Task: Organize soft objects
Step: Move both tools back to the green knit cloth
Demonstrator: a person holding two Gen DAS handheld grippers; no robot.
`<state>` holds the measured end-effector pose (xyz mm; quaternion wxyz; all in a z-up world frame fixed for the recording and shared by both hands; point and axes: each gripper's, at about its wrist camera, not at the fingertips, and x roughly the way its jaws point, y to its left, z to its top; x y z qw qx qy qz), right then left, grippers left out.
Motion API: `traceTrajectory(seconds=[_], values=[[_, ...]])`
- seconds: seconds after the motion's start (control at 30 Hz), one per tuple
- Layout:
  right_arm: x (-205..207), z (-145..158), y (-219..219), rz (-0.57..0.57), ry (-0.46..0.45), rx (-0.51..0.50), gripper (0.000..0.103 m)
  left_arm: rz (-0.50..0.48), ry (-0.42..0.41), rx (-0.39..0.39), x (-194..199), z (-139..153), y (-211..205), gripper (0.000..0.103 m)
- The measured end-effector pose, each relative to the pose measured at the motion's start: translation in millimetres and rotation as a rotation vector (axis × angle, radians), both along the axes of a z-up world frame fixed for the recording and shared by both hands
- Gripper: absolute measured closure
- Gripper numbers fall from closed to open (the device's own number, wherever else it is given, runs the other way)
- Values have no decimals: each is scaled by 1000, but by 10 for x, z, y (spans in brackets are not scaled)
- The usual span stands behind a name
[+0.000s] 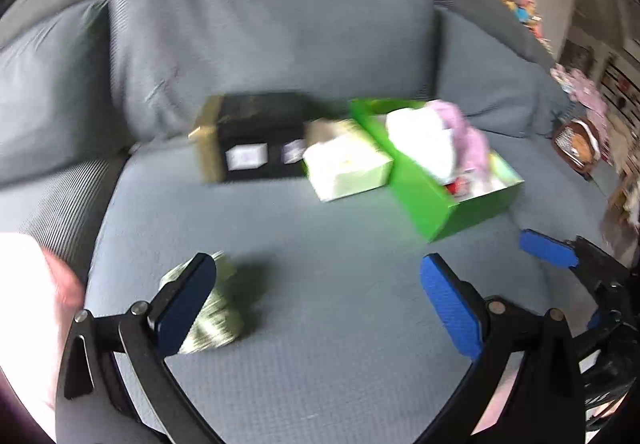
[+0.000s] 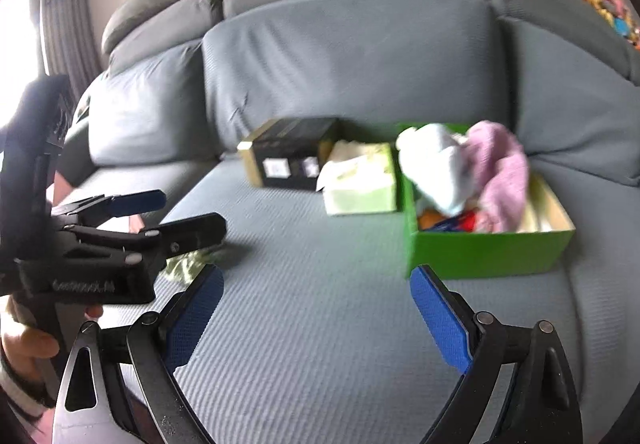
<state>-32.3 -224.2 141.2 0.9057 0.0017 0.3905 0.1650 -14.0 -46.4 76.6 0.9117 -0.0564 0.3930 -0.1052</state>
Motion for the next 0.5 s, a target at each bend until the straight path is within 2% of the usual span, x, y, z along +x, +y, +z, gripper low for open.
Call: traceTrajectory(seconds=[0.23,0.5], values=[[99,-254,365,63,65,7,8,162,106,-28,-95,-452,756,1],[325,-467,657,111,130,79,8,186,207,-76,-134,-839,1036,1]])
